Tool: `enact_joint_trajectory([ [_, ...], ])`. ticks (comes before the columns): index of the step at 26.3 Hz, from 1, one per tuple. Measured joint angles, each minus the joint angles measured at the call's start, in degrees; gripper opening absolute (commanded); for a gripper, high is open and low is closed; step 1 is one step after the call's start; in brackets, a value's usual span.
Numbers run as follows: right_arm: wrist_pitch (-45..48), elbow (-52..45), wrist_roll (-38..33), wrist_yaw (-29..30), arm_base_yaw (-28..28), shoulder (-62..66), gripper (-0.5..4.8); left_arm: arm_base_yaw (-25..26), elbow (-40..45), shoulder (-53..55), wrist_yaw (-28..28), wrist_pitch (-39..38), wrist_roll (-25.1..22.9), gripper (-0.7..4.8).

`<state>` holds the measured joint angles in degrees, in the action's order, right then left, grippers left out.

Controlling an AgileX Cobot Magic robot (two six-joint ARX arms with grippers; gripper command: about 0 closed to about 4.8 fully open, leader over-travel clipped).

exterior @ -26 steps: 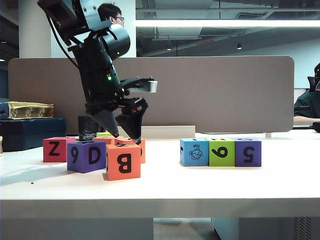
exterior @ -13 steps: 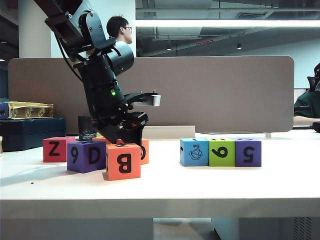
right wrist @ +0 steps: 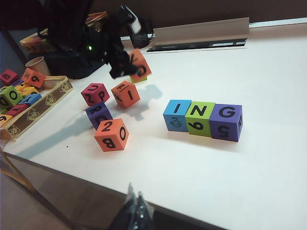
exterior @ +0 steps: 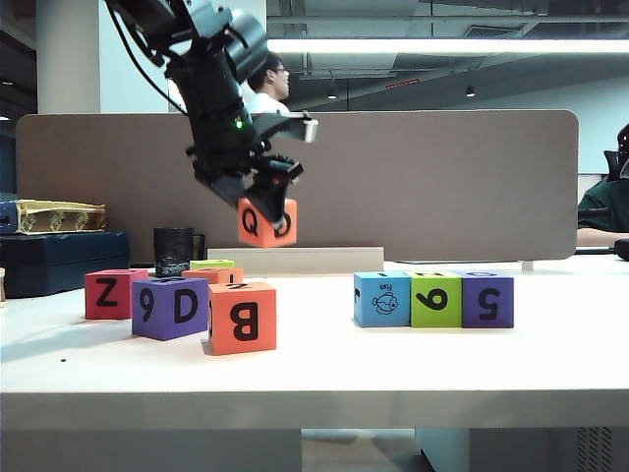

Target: Select the appropriate blocks from the scattered letter blocks on the table and arrange them in a row to spell out "TURING".

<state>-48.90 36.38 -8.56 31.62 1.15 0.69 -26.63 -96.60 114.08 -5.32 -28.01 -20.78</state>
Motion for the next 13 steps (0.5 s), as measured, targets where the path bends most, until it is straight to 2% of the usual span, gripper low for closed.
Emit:
enact_joint_trajectory([
  [2, 0.00, 0.00, 0.02, 0.00, 0.00, 0.00, -0.01, 0.94, -1.11, 0.00, -4.92, 0.90, -0.02, 2.73],
  [5, 0.00, 0.00, 0.00, -0.02, 0.00, 0.00, -0.01, 3.63, -1.18, 0.02, -9.42, 1.86, 0.00, 2.73],
  [11, 0.00, 0.00, 0.02, 0.00, 0.00, 0.00, -0.01, 10.93, -1.18, 0.09, -11.04, 1.64, 3.91, 2.85],
  [13, 0.00, 0.00, 0.00, -0.02, 0.00, 0.00, -0.01, 13.05, -1.18, 0.07, -11.02, 1.62, 5.51, 3.22],
])
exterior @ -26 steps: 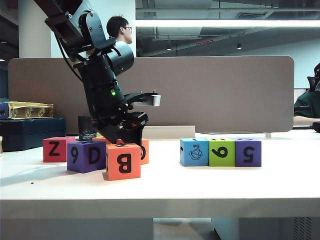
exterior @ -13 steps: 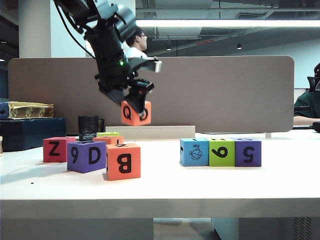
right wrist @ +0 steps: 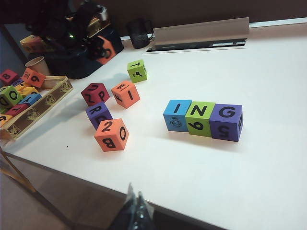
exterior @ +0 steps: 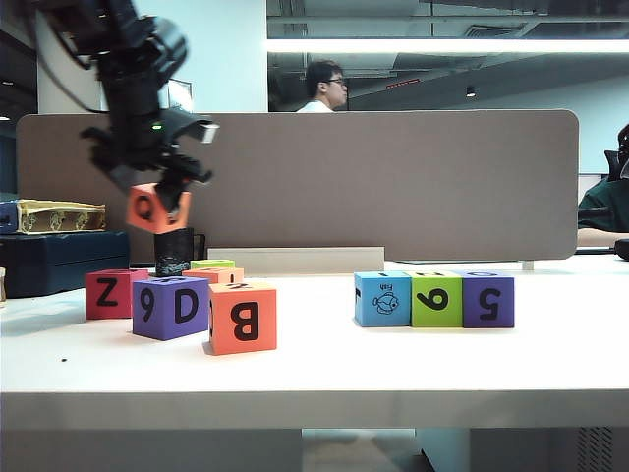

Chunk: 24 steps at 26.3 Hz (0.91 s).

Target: Select the appropriate blocks from the scattered letter blocks on the table and arrange them in a row to spell out "TURING".

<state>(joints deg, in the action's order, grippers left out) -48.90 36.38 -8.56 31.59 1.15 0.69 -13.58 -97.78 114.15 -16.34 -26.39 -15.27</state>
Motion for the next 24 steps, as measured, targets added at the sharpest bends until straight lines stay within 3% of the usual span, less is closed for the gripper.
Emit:
enact_joint_trajectory([
  [3, 0.00, 0.00, 0.02, 0.02, 0.00, 0.00, -0.01, 2.67, 0.00, 0.00, 2.32, -0.79, 2.21, 3.83],
  [7, 0.00, 0.00, 0.00, 0.02, 0.00, 0.00, -0.01, 4.61, 0.00, 0.00, 10.60, -2.01, 5.84, 4.11],
  [14, 0.00, 0.00, 0.00, 0.02, 0.00, 0.00, -0.01, 2.14, 0.00, 0.00, 29.38, -3.76, 11.19, 4.13],
  [20, 0.00, 0.00, 0.02, -0.37, 0.02, 0.00, -0.01, -2.71, 0.00, 0.09, 29.00, -9.25, 11.04, 4.05],
  [24, -0.02, 0.00, 0.02, -0.66, 0.02, 0.00, -0.01, -3.76, 0.00, 0.09, 24.87, -13.75, 11.08, 3.98],
])
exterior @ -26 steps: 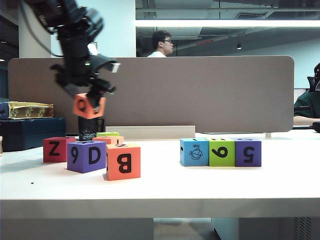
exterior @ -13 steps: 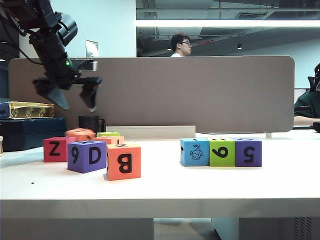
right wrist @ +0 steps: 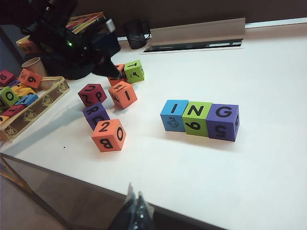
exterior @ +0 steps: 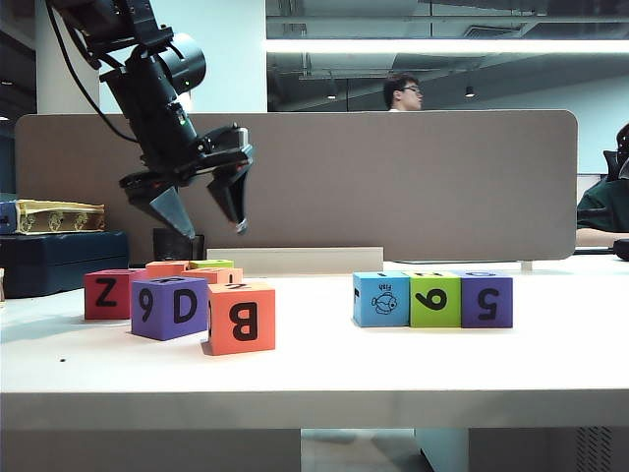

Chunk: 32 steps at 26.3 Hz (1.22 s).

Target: Select the appropriate blocks from the scattered letter blocks on the table and arrange them in a row to spell out "TURING".

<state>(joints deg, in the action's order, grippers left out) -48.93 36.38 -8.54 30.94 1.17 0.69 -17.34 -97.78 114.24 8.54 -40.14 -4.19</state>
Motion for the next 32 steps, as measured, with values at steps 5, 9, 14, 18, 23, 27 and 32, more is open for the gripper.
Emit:
enact_joint_trajectory([
  [5, 0.04, 0.00, 0.00, -0.13, 0.00, 0.00, -0.01, 0.00, 0.00, 0.66, -3.41, -2.89, 0.02, 3.98],
  [9, 0.02, 0.00, 0.00, -0.13, 0.00, 0.00, -0.01, -0.42, 0.00, 4.00, -1.95, -2.10, -0.07, 3.98],
  [14, 0.02, 0.00, 0.00, -0.11, 0.00, 0.00, -0.01, -0.68, 0.02, 7.69, -0.76, -1.49, -0.09, 3.23],
  [18, 0.00, 0.00, 0.00, -0.13, 0.00, 0.00, -0.01, -0.61, 0.07, 8.13, -0.79, 0.61, 0.00, 2.22],
  [23, -0.02, 0.00, 0.00, -0.11, 0.00, 0.00, -0.01, -1.25, 0.09, 8.11, 0.20, 4.55, 0.20, 2.23],
  [27, 0.00, 0.00, 0.00, -0.11, 0.00, 0.00, -0.01, -2.16, 0.09, 8.11, 2.91, 9.88, 0.20, 2.24],
  [32, 0.00, 0.00, -0.02, -0.13, 0.00, 0.00, -0.01, -2.99, 0.09, 8.11, 5.07, 19.87, 0.17, 4.54],
])
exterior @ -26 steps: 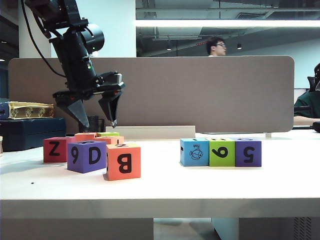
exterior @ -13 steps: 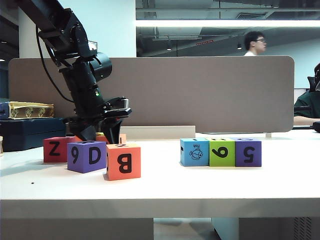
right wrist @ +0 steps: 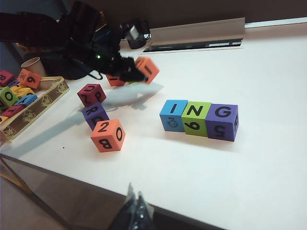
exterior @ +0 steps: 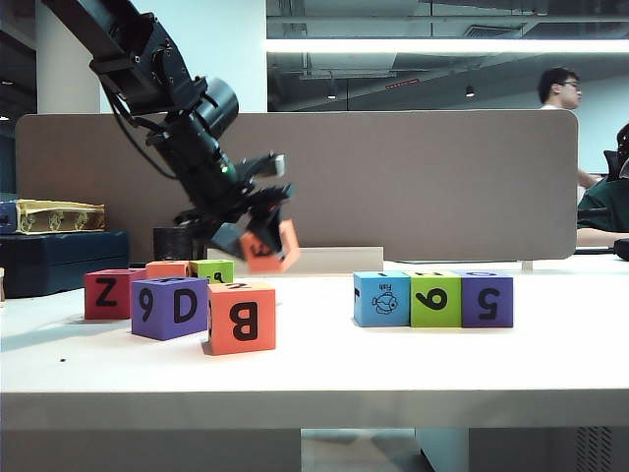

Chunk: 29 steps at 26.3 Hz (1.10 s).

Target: Select the appropriate blocks from the scattered letter blocks on the table and arrange them in a row to spell out "TURING".

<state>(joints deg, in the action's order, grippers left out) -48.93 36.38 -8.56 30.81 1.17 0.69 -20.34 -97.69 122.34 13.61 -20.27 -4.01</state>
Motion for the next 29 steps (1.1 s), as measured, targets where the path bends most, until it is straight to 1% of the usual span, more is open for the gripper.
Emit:
enact_joint_trajectory([
  [1, 0.00, 0.00, 0.00, 0.02, 0.00, 0.00, -0.01, -0.02, -0.02, 0.00, 1.01, 4.00, 0.00, 4.79],
  [2, 0.00, 0.00, 0.00, 0.00, 0.00, 0.00, -0.01, -0.15, -0.33, 0.00, 1.36, 5.97, -0.07, 4.79],
  [4, 0.00, 0.00, 0.02, 0.02, 0.00, 0.00, -0.01, -0.20, -1.18, 0.00, 1.40, 5.49, 0.11, 4.79],
  [7, -0.02, 0.00, 0.02, 0.02, 0.00, 0.00, -0.01, -0.22, -3.91, -0.09, 1.44, 0.26, 0.63, 4.79],
  [9, 0.00, 0.00, 0.00, 0.02, 0.00, 0.00, -0.01, -0.31, -7.89, -1.53, 1.64, -11.52, 1.05, 4.79],
  [10, -0.02, 0.00, 0.02, 0.00, -0.02, 0.00, -0.01, -0.31, -9.35, -2.16, 1.66, -15.37, 1.05, 4.79],
  [11, -0.02, 0.00, 0.02, 0.00, 0.00, 0.00, -0.01, -0.31, -12.07, -3.43, 1.64, -21.57, 1.07, 4.79],
  [15, 0.00, 0.00, 0.00, 0.00, 0.00, 0.00, -0.01, -0.55, -16.50, -6.43, 1.81, -33.99, 1.18, 4.79],
  [17, -0.02, 0.00, 0.00, 0.00, 0.00, 0.00, -0.01, -1.05, -16.87, -6.91, 1.81, -38.53, 1.29, 4.79],
  [19, 0.00, 0.00, 0.00, -0.07, 0.00, 0.00, -0.01, -1.97, -16.74, -6.78, 1.81, -44.72, 1.29, 4.79],
  [21, -0.02, 0.00, 0.00, -0.15, 0.00, 0.00, -0.01, -2.45, -16.55, -6.34, 2.08, -49.92, 1.29, 4.79],
  [24, 0.00, 0.00, 0.00, -0.20, -0.02, 0.00, -0.01, -3.48, -16.39, -6.08, 2.27, -55.54, 1.60, 4.79],
  [26, -0.02, 0.00, 0.00, -0.20, 0.00, 0.00, -0.01, -4.68, -16.39, -6.03, 2.36, -57.33, 3.04, 4.79],
  [29, -0.02, 0.00, 0.00, -0.20, 0.00, 0.00, -0.01, -7.02, -16.41, -6.03, 2.36, -57.37, 4.04, 4.79],
])
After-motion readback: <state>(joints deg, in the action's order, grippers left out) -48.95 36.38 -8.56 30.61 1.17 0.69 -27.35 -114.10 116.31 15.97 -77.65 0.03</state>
